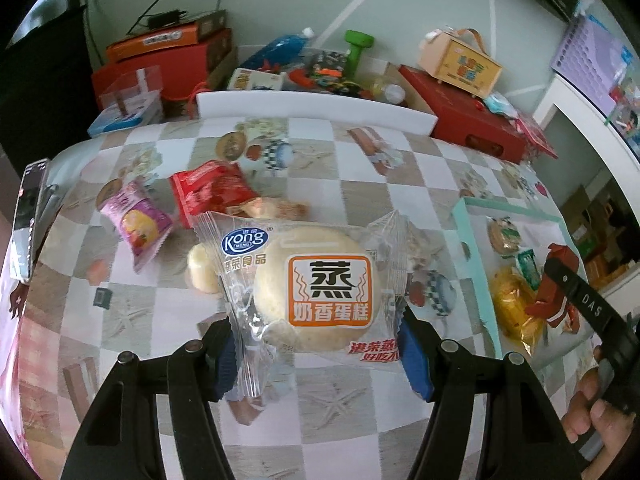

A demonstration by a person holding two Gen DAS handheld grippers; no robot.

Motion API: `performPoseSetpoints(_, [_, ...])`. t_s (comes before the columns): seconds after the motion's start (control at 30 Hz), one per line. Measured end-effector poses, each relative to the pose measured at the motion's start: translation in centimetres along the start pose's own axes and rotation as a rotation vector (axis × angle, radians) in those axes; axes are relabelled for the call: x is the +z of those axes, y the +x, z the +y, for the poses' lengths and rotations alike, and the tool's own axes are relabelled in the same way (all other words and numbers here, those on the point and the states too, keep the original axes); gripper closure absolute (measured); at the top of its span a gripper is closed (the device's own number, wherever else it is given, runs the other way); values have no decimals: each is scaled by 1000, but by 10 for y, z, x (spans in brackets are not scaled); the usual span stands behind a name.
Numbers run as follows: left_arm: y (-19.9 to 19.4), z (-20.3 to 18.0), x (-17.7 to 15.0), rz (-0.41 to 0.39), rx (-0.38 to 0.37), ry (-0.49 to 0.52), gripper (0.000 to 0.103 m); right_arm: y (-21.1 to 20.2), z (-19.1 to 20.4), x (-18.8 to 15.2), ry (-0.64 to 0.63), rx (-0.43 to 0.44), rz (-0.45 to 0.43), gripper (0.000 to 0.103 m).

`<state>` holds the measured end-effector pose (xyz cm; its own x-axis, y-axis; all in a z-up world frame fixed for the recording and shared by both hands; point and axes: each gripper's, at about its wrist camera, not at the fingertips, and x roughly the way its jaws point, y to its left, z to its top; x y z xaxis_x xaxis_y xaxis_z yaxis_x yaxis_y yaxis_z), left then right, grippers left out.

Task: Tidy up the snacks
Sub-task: 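Carry the bun bag and red-white box over the white tray, then lower both items into the tray and open both tools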

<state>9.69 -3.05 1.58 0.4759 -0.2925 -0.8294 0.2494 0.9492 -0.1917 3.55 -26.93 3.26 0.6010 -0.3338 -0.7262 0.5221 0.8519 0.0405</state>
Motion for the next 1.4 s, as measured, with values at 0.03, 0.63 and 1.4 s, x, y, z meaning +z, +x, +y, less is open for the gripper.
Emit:
performPoseSetpoints(0.03, [1, -5, 0, 2, -3, 11, 35, -1, -4, 1, 9, -1, -2, 61])
performPoseSetpoints(0.63, [29, -79, -5, 74, -72, 151, 35, 3, -64, 15, 118, -51, -28, 61])
performPoseSetpoints(1.4, [95, -195, 53, 115, -160, 262, 27, 35, -111, 23, 236, 8, -20, 54])
